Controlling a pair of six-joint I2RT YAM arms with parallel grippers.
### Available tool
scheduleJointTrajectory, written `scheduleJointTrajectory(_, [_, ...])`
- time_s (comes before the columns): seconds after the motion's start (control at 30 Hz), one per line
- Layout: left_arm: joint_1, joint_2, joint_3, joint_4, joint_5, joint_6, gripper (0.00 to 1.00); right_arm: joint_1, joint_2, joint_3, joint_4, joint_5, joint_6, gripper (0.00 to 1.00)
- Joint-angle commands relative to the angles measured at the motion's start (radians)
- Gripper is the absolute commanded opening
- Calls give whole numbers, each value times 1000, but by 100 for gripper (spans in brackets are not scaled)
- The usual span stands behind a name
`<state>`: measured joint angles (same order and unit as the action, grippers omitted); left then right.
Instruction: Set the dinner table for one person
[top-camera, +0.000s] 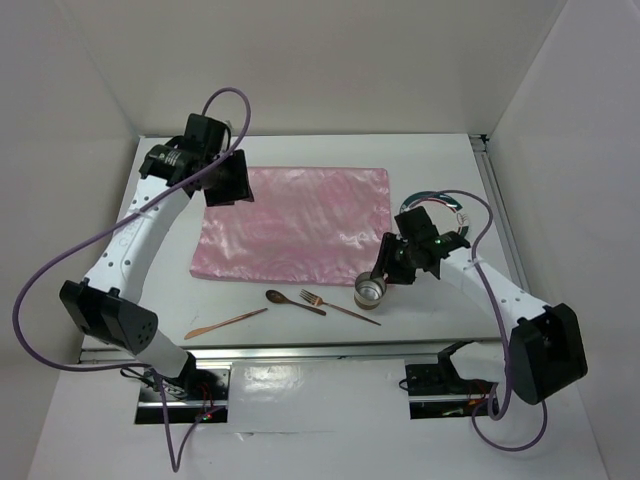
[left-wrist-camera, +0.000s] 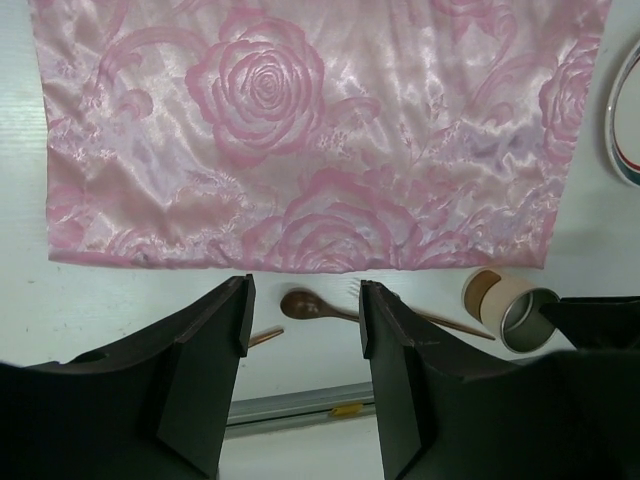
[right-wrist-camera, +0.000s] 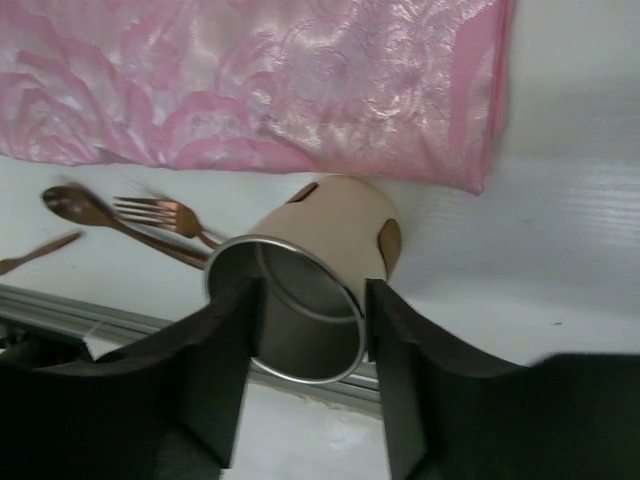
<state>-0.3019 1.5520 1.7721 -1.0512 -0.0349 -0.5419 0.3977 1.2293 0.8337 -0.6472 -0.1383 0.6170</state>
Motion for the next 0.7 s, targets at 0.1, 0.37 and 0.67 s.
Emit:
scheduleJointTrajectory(0.1, [35,-30,-51,39,70,31,62,32,38,-36,9,78,46,37])
scheduleJointTrajectory(0.37, [64,-30,-48,48,79,40,60,43,24,149,-91,189,23,0])
scheduleJointTrajectory(0.67, [82,-50,-65,60,90,49,60,-40,398,805,-186,255,-143,0])
